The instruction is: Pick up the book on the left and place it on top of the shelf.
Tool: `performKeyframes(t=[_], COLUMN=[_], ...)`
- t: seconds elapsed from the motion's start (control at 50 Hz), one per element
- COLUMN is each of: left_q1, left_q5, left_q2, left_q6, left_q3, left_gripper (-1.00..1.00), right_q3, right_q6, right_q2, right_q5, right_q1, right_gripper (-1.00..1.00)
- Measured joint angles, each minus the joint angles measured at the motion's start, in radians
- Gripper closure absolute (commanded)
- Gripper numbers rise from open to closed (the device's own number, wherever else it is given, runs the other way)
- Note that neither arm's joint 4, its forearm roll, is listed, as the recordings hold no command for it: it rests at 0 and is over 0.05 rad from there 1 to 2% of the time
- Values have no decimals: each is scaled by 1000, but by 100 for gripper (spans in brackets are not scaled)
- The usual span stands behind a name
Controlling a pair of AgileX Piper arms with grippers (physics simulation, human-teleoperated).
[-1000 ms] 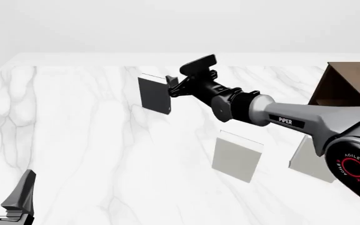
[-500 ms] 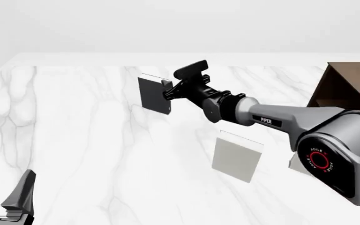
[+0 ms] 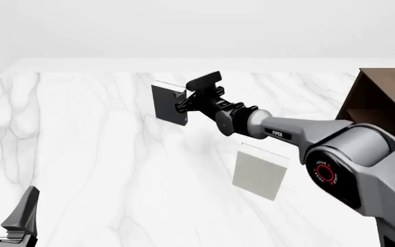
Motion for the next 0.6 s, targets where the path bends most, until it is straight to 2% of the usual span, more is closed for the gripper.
performKeyframes(t=[0.6], left_q1=[0], left_q5=[0], left_q2=[0], left_q6=[0], left_q3=[0], left_gripper=[-100], right_q3=[-75], right_q6=[16], right_q2=[90], right_q5=[5], right_q1=[-9], right_gripper=[-100])
